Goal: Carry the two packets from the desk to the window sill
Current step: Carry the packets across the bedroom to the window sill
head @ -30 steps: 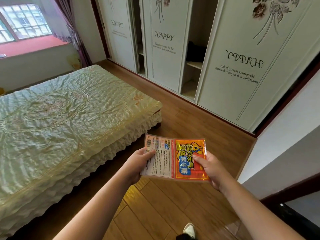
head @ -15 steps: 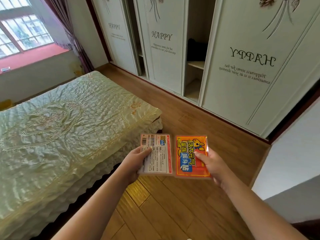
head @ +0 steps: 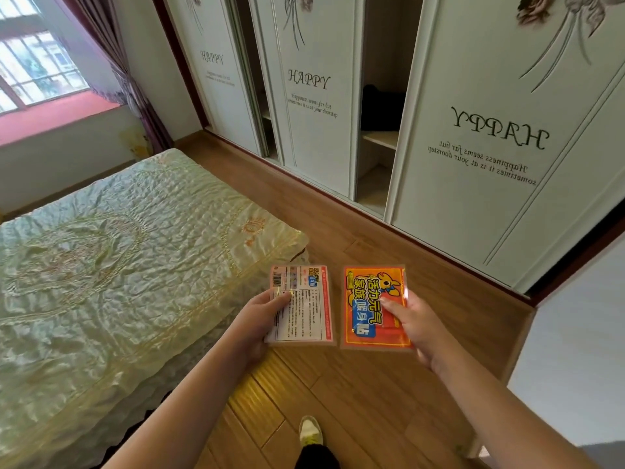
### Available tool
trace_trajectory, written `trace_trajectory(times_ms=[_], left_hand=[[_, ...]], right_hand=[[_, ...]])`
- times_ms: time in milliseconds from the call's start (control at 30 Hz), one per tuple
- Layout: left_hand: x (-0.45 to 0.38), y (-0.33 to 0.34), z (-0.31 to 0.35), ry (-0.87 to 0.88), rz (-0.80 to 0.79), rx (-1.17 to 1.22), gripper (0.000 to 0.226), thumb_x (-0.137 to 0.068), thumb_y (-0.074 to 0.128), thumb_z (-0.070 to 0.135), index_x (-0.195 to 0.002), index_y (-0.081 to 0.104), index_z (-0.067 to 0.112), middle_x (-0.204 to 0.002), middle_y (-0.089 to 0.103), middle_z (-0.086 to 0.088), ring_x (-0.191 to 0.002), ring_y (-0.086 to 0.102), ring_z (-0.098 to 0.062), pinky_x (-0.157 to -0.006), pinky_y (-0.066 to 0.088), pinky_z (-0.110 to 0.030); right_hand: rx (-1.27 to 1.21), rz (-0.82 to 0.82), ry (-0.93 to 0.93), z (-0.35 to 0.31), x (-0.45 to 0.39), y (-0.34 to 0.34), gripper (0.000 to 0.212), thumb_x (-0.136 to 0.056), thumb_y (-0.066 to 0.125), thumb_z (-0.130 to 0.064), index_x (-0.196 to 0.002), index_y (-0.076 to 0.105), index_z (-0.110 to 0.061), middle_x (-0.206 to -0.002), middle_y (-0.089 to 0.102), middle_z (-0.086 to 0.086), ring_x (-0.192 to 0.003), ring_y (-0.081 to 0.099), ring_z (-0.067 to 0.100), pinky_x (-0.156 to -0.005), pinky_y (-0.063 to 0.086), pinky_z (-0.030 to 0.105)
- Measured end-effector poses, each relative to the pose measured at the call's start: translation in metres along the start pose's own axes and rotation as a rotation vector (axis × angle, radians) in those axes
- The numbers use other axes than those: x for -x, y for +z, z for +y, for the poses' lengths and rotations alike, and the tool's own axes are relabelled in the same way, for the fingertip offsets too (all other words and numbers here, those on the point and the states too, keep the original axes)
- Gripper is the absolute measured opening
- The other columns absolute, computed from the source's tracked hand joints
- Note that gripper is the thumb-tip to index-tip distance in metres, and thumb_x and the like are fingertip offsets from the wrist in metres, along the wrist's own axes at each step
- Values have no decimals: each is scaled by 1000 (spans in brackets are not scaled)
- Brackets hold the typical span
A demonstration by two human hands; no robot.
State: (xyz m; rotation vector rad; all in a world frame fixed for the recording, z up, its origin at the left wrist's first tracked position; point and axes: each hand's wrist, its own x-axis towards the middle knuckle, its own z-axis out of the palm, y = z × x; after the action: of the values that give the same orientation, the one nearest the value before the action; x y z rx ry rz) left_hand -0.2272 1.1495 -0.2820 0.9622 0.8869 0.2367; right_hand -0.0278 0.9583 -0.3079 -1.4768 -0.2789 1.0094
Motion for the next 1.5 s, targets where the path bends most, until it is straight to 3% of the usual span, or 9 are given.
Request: trace_trajectory(times_ms=[367, 567, 1033, 1133, 1333, 1500], left_hand=[[-117, -22, 102, 22, -91, -84, 25, -99, 58, 21, -121, 60, 8, -96, 80, -20, -79, 78, -32, -60, 64, -38], [-169, -10, 136, 41, -152, -116, 26, -98, 60, 13, -123, 59, 7, -103, 79, -21, -87, 78, -34, -66, 66, -41], [-319, 67, 196, 25, -47, -146, 26, -99, 59, 12, -124, 59, 7, -108, 78, -21, -95, 77, -35, -74, 65, -43], [-344, 83, 210, 20, -11, -145, 25, -98, 61, 14, -122, 62, 9, -105, 80, -17, -94, 78, -33, -69, 65, -40], [-381, 96, 228, 5, 36, -125, 25, -98, 60, 14, -123, 61, 11, -109, 78, -19, -100, 76, -36, -80, 63, -48], [-410, 90, 247, 12, 64, -85, 21, -99, 58, 12, -120, 62, 10, -105, 79, -18, -96, 77, -34, -71, 66, -42]], right_hand=[[22, 26, -30, -68, -125, 45, 20, -95, 63, -26, -114, 60, -20, -93, 81, 6, -83, 78, 26, -61, 62, 37], [42, 60, -49, -95, -171, 35, 17, -96, 62, -25, -112, 62, -21, -92, 81, 3, -83, 78, 24, -62, 62, 36], [-6, -32, 2, -165, -331, -26, 18, -96, 61, -27, -113, 61, -21, -92, 81, 3, -82, 78, 24, -59, 61, 33], [0, -47, 2, -184, -362, -43, 19, -95, 62, -28, -113, 62, -22, -94, 81, 4, -84, 78, 24, -65, 62, 39], [-9, -104, 48, -202, -413, -54, 20, -96, 62, -26, -115, 62, -21, -97, 80, 6, -88, 78, 27, -74, 63, 45], [-11, -126, 77, -217, -454, -50, 17, -96, 62, -25, -112, 63, -21, -94, 81, 4, -84, 78, 26, -61, 62, 37]])
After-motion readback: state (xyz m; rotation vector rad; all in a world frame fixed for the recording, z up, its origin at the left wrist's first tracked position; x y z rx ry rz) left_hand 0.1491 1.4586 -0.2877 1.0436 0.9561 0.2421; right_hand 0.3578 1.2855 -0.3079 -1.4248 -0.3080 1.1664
